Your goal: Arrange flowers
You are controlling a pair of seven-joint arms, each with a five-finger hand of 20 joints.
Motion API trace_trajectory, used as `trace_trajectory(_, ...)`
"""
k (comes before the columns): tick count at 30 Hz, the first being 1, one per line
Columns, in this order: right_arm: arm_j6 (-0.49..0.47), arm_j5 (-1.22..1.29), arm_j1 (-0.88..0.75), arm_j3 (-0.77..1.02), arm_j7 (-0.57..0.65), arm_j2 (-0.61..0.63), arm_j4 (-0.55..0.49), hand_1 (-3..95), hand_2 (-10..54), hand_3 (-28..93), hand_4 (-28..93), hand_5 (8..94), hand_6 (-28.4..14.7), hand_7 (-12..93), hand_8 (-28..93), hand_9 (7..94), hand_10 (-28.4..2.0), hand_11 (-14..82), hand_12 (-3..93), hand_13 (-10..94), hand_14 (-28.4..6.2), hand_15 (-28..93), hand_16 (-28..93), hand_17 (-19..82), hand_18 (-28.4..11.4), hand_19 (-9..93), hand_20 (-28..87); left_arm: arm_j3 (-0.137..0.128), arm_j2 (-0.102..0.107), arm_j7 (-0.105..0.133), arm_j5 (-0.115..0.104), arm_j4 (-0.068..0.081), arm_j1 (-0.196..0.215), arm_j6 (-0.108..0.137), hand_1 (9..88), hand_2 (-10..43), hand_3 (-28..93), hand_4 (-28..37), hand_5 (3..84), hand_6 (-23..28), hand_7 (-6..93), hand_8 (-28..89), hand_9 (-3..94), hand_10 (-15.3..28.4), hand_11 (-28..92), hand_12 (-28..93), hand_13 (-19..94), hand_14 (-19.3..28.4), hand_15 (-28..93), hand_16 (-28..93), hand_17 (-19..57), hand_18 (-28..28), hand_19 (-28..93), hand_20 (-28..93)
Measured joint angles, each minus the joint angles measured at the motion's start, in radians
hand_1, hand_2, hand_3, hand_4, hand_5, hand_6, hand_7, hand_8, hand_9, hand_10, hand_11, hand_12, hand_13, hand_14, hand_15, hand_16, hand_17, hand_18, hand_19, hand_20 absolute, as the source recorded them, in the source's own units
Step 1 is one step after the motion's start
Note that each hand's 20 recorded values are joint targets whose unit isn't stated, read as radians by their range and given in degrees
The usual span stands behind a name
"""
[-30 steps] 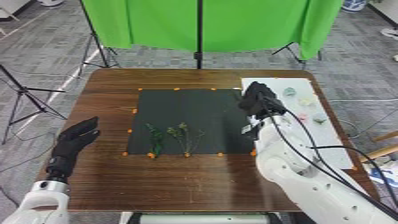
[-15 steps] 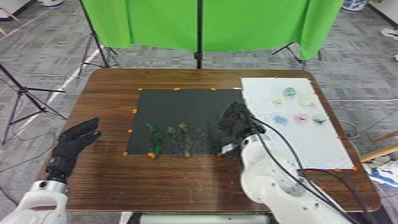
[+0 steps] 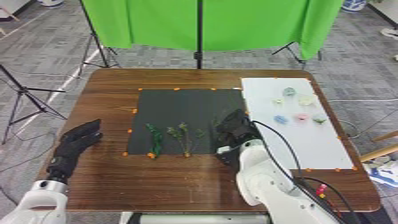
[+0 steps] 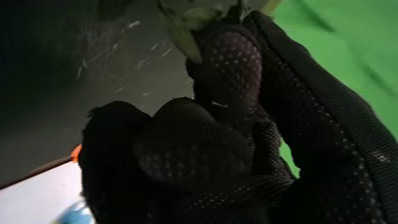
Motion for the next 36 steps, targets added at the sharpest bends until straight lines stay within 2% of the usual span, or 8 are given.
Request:
trace_trajectory(10,0.033,0.1,-0.022,0.03,0.001,-0.02,0.018,58.0,-9.5,56,-2,77.3,-7.1,34,18,93.0,-11.7,38.7,23.9,94,-0.5,62,20,78,-4.3,88,35,-0.004,0.0,-0.01,0.001,-0.003,0.003,-0.009,35.8,-2.8,64,-13.9,39.5,5.1,11.7,-6,32.5,11.4,17,11,33,16.5,19,-1,12.0,14.6,18,22)
trace_trajectory(23,0.093,0.022,-0.01,0.017,-0.003,-0.027,0.059,56.2,-9.5,57,-2,76.8,-6.6,35,17,92.7,-11.6,38.6,24.1,94,-0.9,61,20,78,-4.6,87,36,-0.005,0.0,-0.013,0.006,-0.002,0.001,-0.026,35.7,-2.9,63,-13.9,39.5,5.0,11.7,-6,32.7,11.5,17,11,33,16.5,19,-1,11.8,14.4,18,22)
trace_trajectory(36,0.116,0.0,-0.014,0.012,-0.022,-0.028,0.067,45.5,-9.5,57,-2,75.9,-6.8,33,16,92.0,-12.1,38.5,24.2,94,-1.3,60,21,77,-5.1,87,37,-0.008,-0.001,-0.016,0.009,-0.002,0.0,-0.036,35.6,-3.1,63,-13.9,39.6,5.0,11.6,-6,32.9,11.5,17,11,33,16.7,19,-1,11.5,14.4,17,22)
